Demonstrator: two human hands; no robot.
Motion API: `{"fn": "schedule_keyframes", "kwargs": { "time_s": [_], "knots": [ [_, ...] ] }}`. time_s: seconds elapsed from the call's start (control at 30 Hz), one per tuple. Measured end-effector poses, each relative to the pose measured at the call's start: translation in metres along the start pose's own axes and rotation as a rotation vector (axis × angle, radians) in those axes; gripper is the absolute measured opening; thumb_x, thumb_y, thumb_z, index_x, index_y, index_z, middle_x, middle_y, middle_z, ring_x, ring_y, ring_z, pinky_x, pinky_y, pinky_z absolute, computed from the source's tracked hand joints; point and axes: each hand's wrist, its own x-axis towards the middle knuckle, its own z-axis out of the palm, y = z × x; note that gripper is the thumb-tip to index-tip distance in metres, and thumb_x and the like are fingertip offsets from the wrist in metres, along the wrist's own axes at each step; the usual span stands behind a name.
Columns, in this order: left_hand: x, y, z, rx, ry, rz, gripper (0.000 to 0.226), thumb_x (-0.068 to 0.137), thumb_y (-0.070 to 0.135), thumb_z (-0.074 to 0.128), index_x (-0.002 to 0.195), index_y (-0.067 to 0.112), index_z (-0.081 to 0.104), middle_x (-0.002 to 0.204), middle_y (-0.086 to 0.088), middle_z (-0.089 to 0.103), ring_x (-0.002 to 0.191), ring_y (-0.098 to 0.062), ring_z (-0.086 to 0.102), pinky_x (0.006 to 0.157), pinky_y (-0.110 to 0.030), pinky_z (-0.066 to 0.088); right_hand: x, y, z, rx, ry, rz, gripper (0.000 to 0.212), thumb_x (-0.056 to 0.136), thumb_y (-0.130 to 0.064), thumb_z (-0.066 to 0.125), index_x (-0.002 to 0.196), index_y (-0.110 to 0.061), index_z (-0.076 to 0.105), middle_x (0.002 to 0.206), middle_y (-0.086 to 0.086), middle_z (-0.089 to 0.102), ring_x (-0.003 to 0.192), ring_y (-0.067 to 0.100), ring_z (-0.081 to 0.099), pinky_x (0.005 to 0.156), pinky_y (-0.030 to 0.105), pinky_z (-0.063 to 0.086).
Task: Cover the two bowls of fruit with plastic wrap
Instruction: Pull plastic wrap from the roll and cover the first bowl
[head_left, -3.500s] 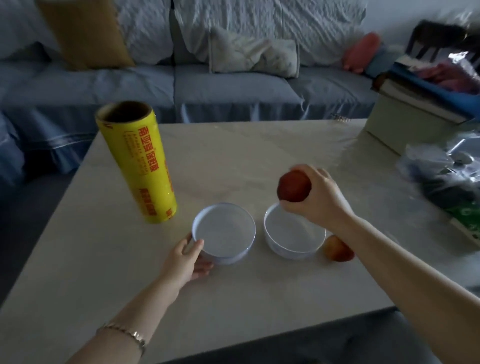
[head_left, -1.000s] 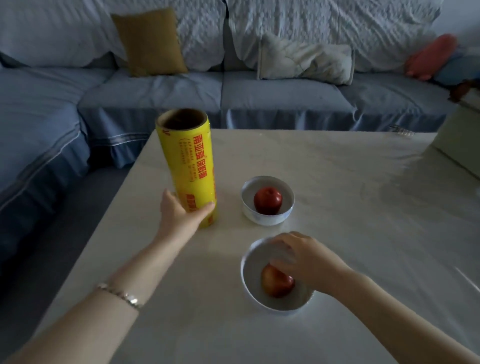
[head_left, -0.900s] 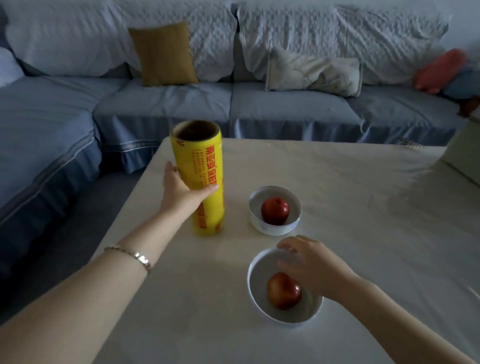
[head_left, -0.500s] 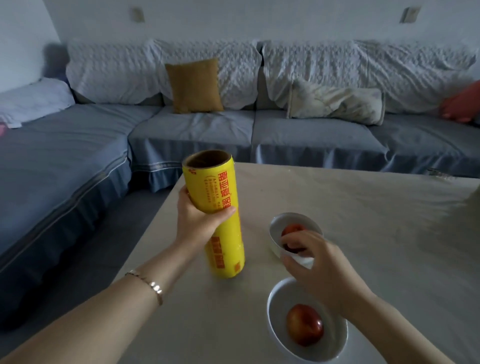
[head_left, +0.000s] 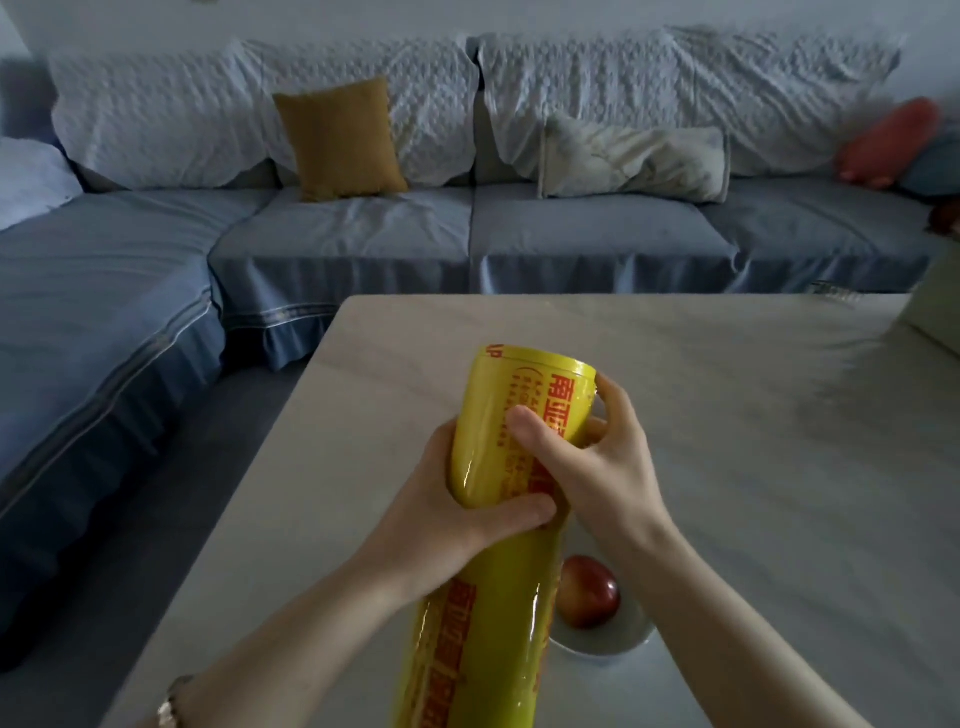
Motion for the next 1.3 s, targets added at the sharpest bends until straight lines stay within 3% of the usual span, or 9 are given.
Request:
{"fn": "schedule_keyframes", "kwargs": {
  "time_s": [0.13,0.3,0.37,0.47,0.63,0.77,0.97,1.17,1.3],
  "knots": [
    [-0.002,-0.009,0.005,-0.156,-0.254,-0.081,0.099,0.034,0.059,0.084,0.123,0.040,0.044,0.106,0.010,0.071,0.095,-0.011,0.069,0.072,-0.025,0.057,-0.002,0.003,-0.016,0.083,0.115,0.081,0.076,0.048,-0.046,0.072,0.117,-0.024,0.048,0.096,0.002,0.068,0.086,0.013,0.069,0.064,0.026,0.059],
    [-0.009,-0.023,0.019,-0.265,-0.206,-0.094,0.073,0.051,0.048,0.073,0.119,0.033,0.051,0.103,0.002,0.072,0.091,-0.021,0.071,0.070,-0.032,0.058,-0.010,0.010,-0.027,-0.031,0.095,0.110,0.072,0.052,-0.056,0.067,0.115,-0.025,0.052,0.101,-0.001,0.069,0.090,0.011,0.068,0.074,0.030,0.059],
    [-0.011,-0.027,0.021,-0.294,-0.189,-0.106,0.075,0.050,0.048,0.073,0.120,0.032,0.051,0.101,0.000,0.073,0.089,-0.023,0.071,0.067,-0.032,0.058,-0.012,0.012,-0.035,-0.109,0.134,0.050,0.054,0.065,-0.054,0.063,0.109,-0.022,0.062,0.096,-0.004,0.072,0.088,0.007,0.069,0.078,0.030,0.058],
    [-0.014,-0.031,0.018,-0.319,-0.171,-0.106,0.078,0.048,0.047,0.073,0.121,0.030,0.051,0.099,-0.001,0.073,0.087,-0.024,0.072,0.064,-0.032,0.058,-0.010,0.011,-0.050,-0.171,0.125,0.000,0.011,0.085,-0.033,0.061,0.084,-0.029,0.072,0.084,-0.008,0.075,0.084,0.004,0.069,0.082,0.028,0.055],
    [-0.016,-0.035,0.013,-0.299,-0.201,-0.107,0.078,0.045,0.048,0.076,0.118,0.033,0.052,0.098,0.001,0.073,0.087,-0.023,0.072,0.062,-0.030,0.058,-0.009,0.015,-0.056,-0.220,0.060,-0.020,0.017,0.081,-0.016,0.067,0.078,-0.032,0.069,0.074,-0.014,0.073,0.072,0.000,0.068,0.070,0.014,0.054],
    [-0.019,-0.034,0.008,-0.281,-0.261,-0.124,0.095,0.028,0.062,0.084,0.114,0.036,0.054,0.100,0.001,0.073,0.088,-0.023,0.071,0.063,-0.029,0.057,-0.003,0.021,-0.062,-0.207,0.089,0.006,0.014,0.079,-0.014,0.069,0.071,-0.025,0.070,0.070,-0.005,0.072,0.068,0.008,0.066,0.070,0.020,0.054],
    [-0.020,-0.035,0.005,-0.285,-0.313,-0.141,0.096,0.029,0.062,0.085,0.116,0.035,0.053,0.103,0.002,0.072,0.091,-0.022,0.071,0.064,-0.028,0.057,0.004,0.025,-0.064,-0.331,-0.009,-0.028,0.020,0.085,-0.010,0.060,0.068,-0.019,0.066,0.065,-0.006,0.066,0.066,0.007,0.061,0.071,0.026,0.052],
    [-0.022,-0.037,0.007,-0.297,-0.318,-0.121,0.094,0.030,0.059,0.087,0.115,0.037,0.054,0.106,0.001,0.071,0.094,-0.025,0.070,0.066,-0.033,0.058,-0.003,0.028,-0.066,-0.367,-0.042,-0.080,0.012,0.087,-0.004,0.054,0.078,-0.001,0.063,0.067,-0.007,0.061,0.061,-0.002,0.055,0.062,0.010,0.044],
    [-0.023,-0.039,0.006,-0.289,-0.280,-0.120,0.094,0.028,0.061,0.086,0.114,0.037,0.055,0.103,0.001,0.072,0.092,-0.025,0.070,0.064,-0.031,0.058,-0.009,0.033,-0.067,-0.265,0.062,-0.080,0.021,0.087,-0.005,0.055,0.072,-0.019,0.062,0.064,-0.011,0.067,0.065,0.001,0.063,0.071,0.019,0.053]
  ]
}}
